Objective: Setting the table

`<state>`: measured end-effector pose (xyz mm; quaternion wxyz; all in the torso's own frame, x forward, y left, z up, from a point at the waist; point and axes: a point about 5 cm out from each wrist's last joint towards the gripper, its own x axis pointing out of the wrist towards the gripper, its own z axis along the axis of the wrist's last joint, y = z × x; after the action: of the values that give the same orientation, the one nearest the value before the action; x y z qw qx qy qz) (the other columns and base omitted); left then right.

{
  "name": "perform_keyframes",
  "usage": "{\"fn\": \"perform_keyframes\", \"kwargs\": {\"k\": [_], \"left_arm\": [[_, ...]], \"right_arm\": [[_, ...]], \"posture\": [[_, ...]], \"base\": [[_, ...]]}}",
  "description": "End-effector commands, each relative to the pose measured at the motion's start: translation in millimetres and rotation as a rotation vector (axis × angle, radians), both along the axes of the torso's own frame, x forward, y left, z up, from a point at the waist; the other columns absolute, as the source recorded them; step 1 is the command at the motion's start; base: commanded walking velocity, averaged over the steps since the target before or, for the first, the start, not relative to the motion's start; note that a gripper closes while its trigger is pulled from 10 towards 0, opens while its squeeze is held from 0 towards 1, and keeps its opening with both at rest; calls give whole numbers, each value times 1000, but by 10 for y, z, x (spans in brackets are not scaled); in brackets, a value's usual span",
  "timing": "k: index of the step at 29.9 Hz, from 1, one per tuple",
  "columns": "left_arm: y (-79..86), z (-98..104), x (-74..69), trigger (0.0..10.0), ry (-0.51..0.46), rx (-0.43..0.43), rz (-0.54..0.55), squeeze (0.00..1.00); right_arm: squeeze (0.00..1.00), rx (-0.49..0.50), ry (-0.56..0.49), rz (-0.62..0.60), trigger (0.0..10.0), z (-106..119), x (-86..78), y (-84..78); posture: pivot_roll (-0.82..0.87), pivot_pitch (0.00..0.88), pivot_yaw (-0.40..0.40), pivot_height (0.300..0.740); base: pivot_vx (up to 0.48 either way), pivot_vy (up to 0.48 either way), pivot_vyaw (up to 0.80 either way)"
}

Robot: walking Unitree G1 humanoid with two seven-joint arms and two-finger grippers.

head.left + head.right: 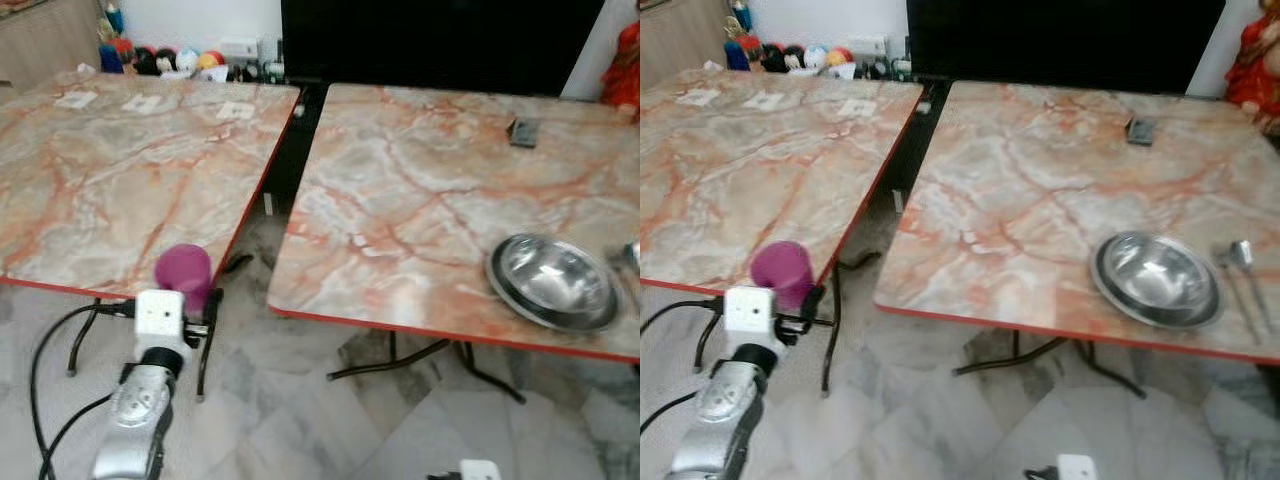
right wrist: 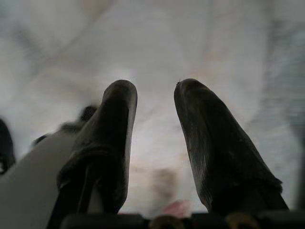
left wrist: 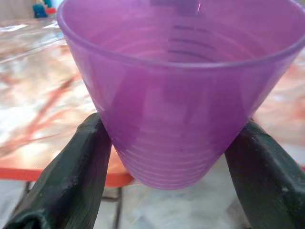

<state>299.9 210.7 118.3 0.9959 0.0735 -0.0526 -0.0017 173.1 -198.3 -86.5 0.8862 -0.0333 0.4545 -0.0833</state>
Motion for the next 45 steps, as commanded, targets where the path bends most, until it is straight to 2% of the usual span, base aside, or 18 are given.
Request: {"fn": "perform_keyframes", "kwargs": {"k": [1, 5, 23, 30, 36, 45], "left_arm": [[60, 7, -24, 10000, 4, 32, 7, 0], [73, 13, -37, 10000, 2, 69, -7, 0], [83, 19, -69, 10000, 3, 87, -20, 0], [123, -18, -67, 10000, 32, 96, -10, 0], [68, -44, -88, 10000, 43, 101, -35, 0], [75, -35, -97, 10000, 34, 98, -34, 0]], "right_arm": [[0, 30, 24, 1, 10000, -44, -61, 105], [0, 30, 26, 5, 10000, -46, -66, 102], [0, 25, 33, 25, 10000, -52, -75, 119], [0, 23, 33, 19, 10000, -50, -77, 97], [0, 21, 33, 19, 10000, -47, -70, 94], [0, 20, 30, 25, 10000, -45, -62, 104]], "posture": [[41, 102, -30, 740], [43, 92, -27, 740], [44, 73, -26, 740], [43, 86, -30, 740], [45, 92, -36, 740], [45, 99, -40, 740]], "base": [[0, -382, 0], [0, -380, 0], [0, -377, 0], [0, -37, 0], [0, 0, 0], [0, -420, 0]]}}
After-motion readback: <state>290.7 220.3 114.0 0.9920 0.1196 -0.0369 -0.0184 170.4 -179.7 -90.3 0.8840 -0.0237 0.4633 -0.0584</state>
